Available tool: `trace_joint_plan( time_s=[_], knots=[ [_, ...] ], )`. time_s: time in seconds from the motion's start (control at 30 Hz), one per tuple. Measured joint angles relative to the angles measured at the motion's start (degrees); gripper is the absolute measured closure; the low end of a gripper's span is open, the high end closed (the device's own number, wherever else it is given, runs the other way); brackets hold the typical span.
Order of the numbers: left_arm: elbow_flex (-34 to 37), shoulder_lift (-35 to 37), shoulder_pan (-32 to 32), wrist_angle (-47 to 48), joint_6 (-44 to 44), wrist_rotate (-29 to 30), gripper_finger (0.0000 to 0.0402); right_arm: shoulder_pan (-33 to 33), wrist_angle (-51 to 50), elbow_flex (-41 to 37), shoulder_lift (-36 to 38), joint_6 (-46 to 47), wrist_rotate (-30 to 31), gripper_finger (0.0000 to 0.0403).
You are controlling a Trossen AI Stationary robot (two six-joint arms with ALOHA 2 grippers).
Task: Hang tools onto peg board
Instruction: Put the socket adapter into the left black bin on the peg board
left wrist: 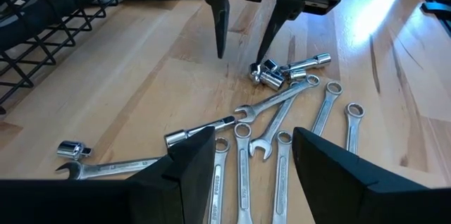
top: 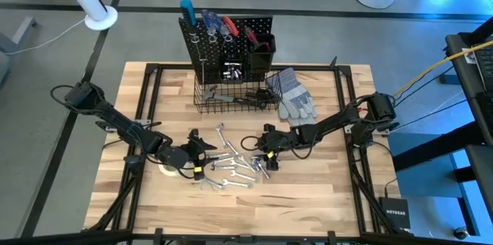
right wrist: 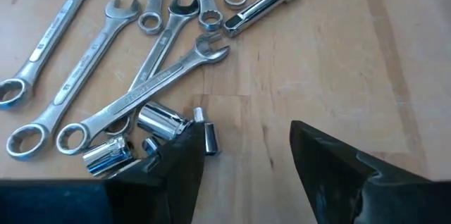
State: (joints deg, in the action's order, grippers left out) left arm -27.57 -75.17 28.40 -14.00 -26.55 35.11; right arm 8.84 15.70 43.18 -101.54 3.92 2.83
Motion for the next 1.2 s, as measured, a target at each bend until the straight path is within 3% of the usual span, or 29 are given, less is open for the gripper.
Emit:
trace_joint_plan(
  time_s=[1.0, 1.2],
  knots=[
    [0.0, 0.0, 0.0, 0.1, 0.0, 0.0, 0.0219, -0.5, 1.7, 0.2, -4.1, 0.3, -0.3, 0.0190],
    [0.0, 0.0, 0.0, 0.1, 0.0, 0.0, 0.0219, -0.6, 1.7, 0.2, -4.1, 0.3, 1.5, 0.0231]
  ],
)
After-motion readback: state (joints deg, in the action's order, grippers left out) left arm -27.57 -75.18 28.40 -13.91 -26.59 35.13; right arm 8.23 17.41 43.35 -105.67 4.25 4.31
